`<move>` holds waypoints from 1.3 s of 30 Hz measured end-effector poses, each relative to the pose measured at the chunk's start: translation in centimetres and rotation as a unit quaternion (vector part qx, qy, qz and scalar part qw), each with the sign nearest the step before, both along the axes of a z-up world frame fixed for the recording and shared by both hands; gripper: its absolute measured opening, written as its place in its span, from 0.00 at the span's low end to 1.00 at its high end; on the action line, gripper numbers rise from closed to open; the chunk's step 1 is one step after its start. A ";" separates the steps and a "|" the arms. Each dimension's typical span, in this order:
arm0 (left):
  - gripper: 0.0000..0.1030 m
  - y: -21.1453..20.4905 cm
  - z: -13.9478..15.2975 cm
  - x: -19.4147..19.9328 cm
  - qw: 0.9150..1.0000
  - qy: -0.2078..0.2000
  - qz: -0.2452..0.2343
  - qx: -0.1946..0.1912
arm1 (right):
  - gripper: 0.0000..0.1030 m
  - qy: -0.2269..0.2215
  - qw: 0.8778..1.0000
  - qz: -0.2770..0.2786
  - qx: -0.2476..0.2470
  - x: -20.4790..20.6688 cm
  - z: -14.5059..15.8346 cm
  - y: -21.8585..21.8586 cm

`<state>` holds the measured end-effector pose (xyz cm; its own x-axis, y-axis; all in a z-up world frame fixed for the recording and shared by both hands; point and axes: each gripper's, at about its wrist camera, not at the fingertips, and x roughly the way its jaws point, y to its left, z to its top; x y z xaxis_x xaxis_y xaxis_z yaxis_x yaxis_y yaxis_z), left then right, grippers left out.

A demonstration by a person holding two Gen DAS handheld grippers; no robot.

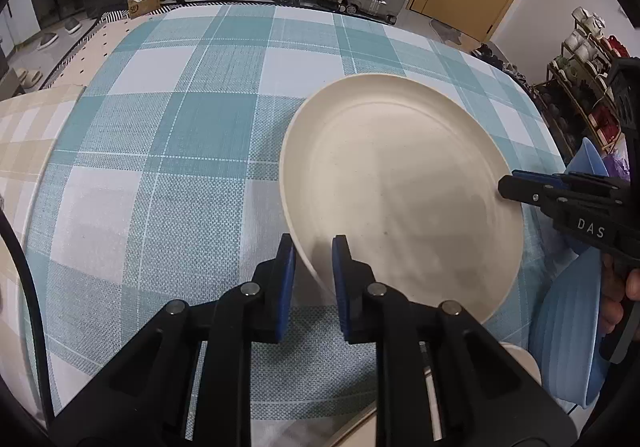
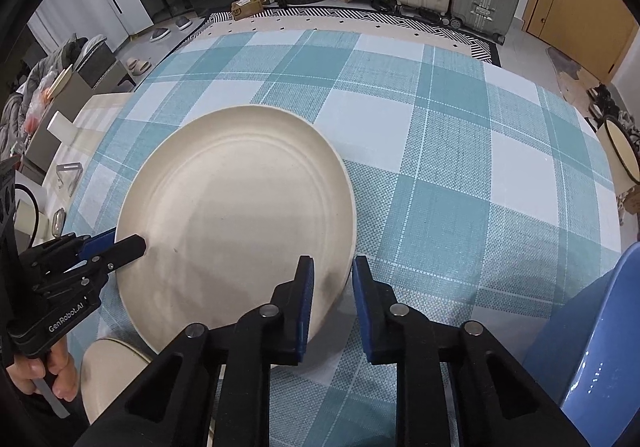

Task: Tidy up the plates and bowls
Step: 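Lift the cream plate with both grippers and carry it toward the plate stack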

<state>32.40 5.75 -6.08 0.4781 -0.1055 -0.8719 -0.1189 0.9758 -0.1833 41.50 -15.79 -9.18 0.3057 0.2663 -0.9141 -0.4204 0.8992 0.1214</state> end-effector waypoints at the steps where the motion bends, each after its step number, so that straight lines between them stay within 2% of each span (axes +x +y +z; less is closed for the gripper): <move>1: 0.15 0.0 0.0 0.0 1.000 -0.001 -0.001 0.001 | 0.16 -0.002 1.000 0.000 -0.003 0.0 0.0 0.0; 7: 0.15 -0.1 0.3 -0.3 1.000 -0.009 -0.001 0.003 | 0.16 -0.012 1.000 0.001 -0.007 -0.3 0.2 0.1; 17: 0.15 -0.3 2.7 -1.6 1.000 -0.028 0.000 0.011 | 0.16 -0.032 0.999 0.005 -0.003 -1.4 1.7 0.0; 39: 0.15 -1.1 8.6 -7.8 0.997 -0.070 0.004 0.021 | 0.16 -0.082 0.996 0.010 0.019 -6.7 7.4 -0.7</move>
<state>24.59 4.66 2.57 0.5968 -0.0670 -0.7996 -0.1023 0.9820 -0.1586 34.85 -16.46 -1.74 0.4451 0.3082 -0.8408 -0.4553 0.8864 0.0839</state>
